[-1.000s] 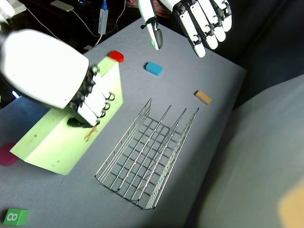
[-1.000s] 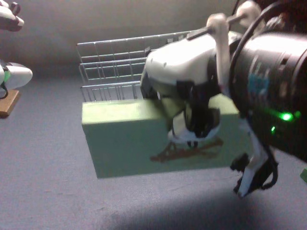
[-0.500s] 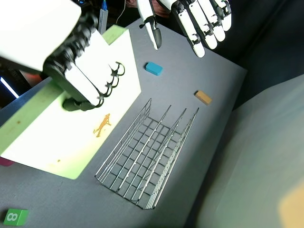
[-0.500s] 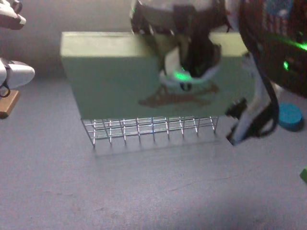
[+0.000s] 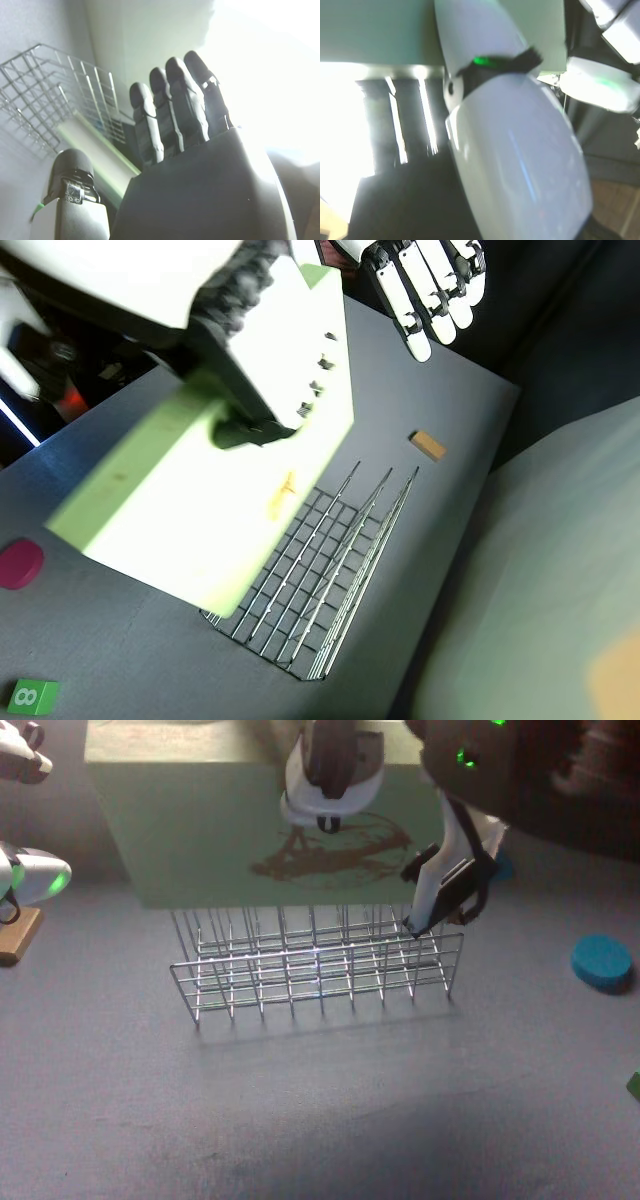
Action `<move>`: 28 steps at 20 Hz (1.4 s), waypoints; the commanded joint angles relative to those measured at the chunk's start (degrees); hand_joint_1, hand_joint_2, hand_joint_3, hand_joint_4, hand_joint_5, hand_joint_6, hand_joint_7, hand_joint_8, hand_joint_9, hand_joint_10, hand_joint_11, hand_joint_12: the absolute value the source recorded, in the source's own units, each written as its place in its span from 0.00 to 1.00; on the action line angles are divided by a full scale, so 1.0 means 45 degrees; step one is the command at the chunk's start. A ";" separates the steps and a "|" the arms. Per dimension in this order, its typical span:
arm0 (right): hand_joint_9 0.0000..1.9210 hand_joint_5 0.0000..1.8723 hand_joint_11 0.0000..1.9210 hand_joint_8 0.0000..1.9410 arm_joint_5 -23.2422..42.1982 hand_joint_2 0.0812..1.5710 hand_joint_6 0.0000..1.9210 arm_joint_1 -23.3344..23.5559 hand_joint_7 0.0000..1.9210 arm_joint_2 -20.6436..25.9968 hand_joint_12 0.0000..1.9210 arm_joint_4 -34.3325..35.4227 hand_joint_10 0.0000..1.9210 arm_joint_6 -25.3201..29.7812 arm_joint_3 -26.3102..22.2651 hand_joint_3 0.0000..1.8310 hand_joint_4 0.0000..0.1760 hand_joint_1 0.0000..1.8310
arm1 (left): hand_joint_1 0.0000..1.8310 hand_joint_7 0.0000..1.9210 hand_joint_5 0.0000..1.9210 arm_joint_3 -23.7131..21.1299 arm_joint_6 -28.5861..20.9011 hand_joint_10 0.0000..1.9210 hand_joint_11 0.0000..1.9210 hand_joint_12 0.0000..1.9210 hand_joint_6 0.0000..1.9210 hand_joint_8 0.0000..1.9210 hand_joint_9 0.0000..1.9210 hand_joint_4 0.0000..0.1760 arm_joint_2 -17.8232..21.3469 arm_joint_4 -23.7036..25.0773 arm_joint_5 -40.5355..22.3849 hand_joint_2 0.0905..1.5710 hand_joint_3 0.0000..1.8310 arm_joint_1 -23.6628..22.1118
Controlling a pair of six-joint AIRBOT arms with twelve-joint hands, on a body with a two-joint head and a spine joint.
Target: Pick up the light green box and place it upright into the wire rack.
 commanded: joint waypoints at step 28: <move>0.41 0.41 0.38 0.65 0.1681 0.75 0.57 -0.1743 0.43 -0.1345 0.79 -0.1377 0.78 -0.0559 0.2201 0.00 0.00 0.74 | 0.08 0.20 0.24 -0.0181 0.0115 0.00 0.00 0.46 0.00 0.00 0.17 0.12 -0.0053 0.0661 -0.0114 0.75 0.00 0.0304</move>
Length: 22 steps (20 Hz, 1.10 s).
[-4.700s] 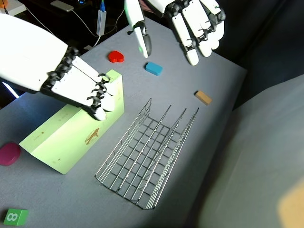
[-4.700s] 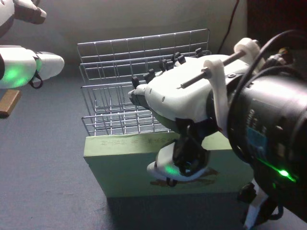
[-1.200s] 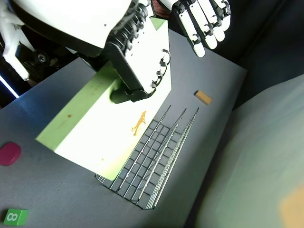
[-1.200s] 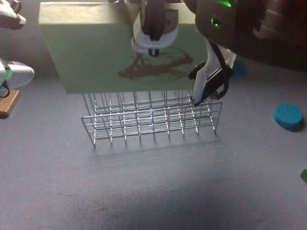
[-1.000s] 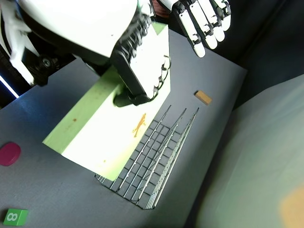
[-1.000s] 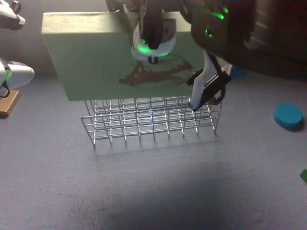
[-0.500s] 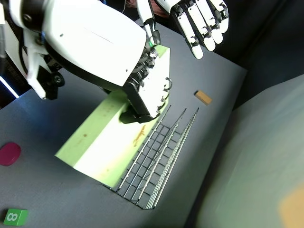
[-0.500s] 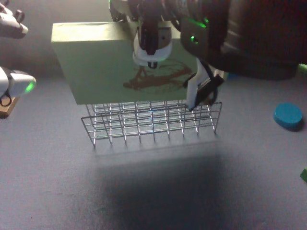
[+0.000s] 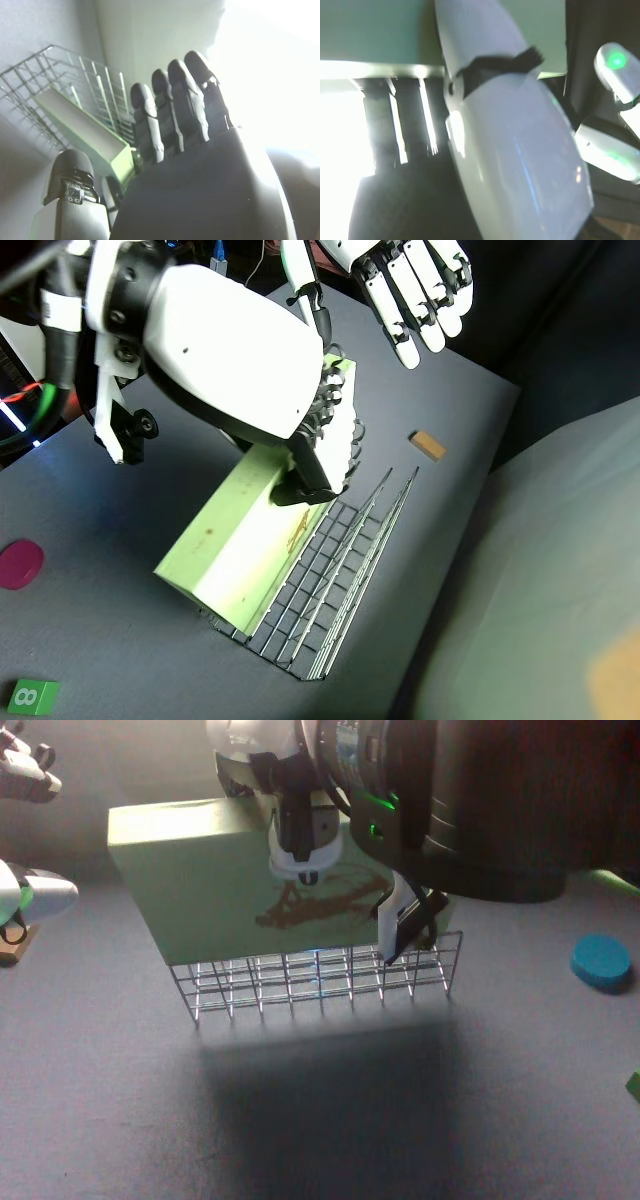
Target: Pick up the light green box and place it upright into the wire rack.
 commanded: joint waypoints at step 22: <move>0.40 0.41 0.38 0.65 0.1609 0.75 0.58 -0.1304 0.43 -0.0530 0.78 -0.0723 0.78 0.0057 0.1442 0.00 0.00 0.74 | 0.08 0.19 0.24 -0.0243 0.0107 0.00 0.00 0.44 0.00 0.00 0.17 0.12 -0.0139 0.0274 0.0169 0.77 0.00 -0.0091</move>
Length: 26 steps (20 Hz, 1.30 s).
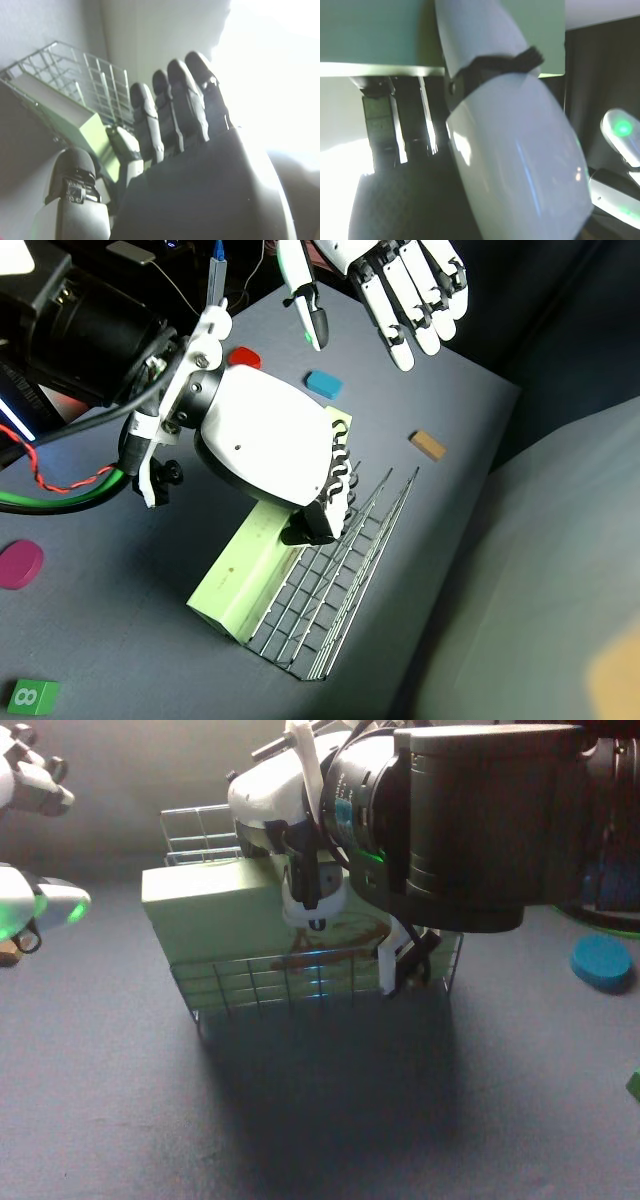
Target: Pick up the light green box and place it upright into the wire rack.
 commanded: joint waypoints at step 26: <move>0.18 0.21 0.00 0.00 0.1061 0.67 0.00 0.1379 0.21 0.2765 0.59 -0.2482 0.01 0.0457 -0.2451 0.00 0.00 0.40 | 0.07 0.20 0.26 -0.0725 -0.0268 0.00 0.00 0.45 0.00 0.00 0.17 0.10 -0.1244 0.0432 0.0815 0.78 0.00 -0.0124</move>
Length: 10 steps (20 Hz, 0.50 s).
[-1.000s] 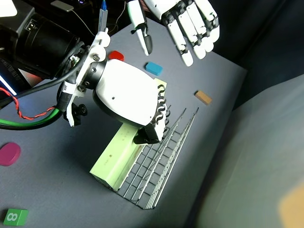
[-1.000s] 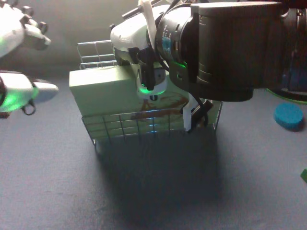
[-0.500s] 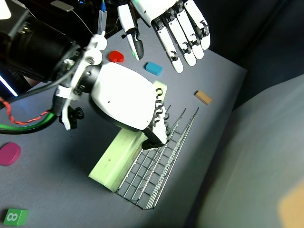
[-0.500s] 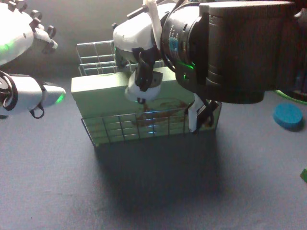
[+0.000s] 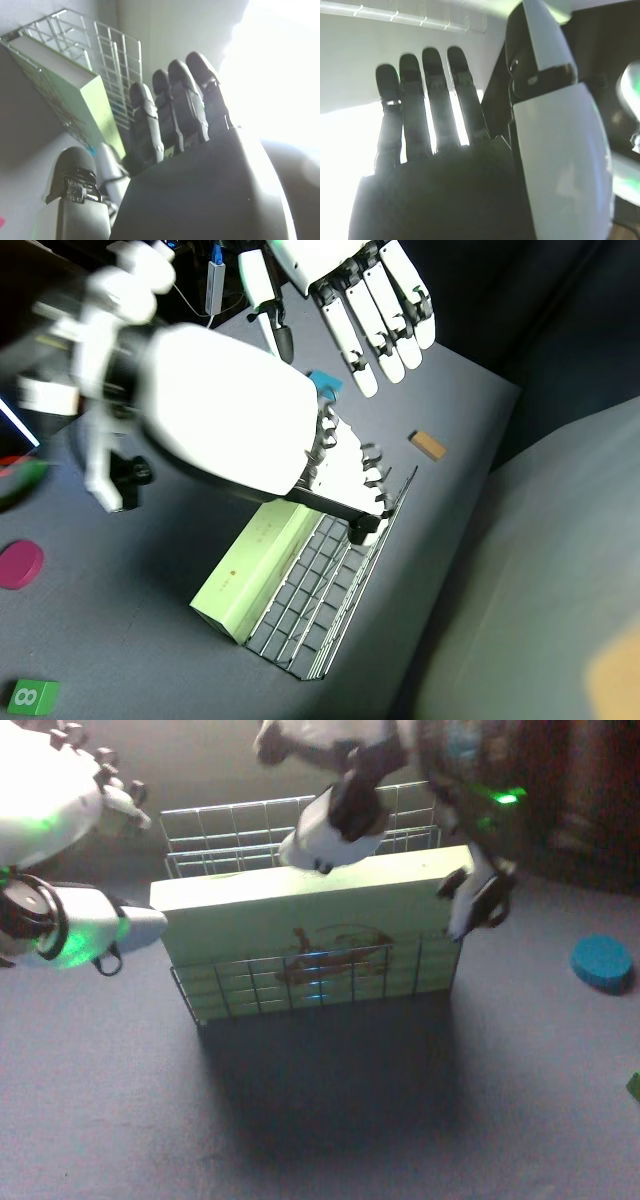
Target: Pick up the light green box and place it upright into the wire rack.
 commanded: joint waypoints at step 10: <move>0.34 0.42 0.34 0.08 0.2697 0.70 0.01 0.0341 0.48 0.4426 0.80 0.0556 0.54 -0.1652 -0.3420 0.00 0.00 0.40 | 0.08 0.24 0.26 -0.0031 -0.0160 0.01 0.00 0.56 0.00 0.00 0.22 0.11 -0.0712 0.0783 0.0246 0.78 0.00 -0.0338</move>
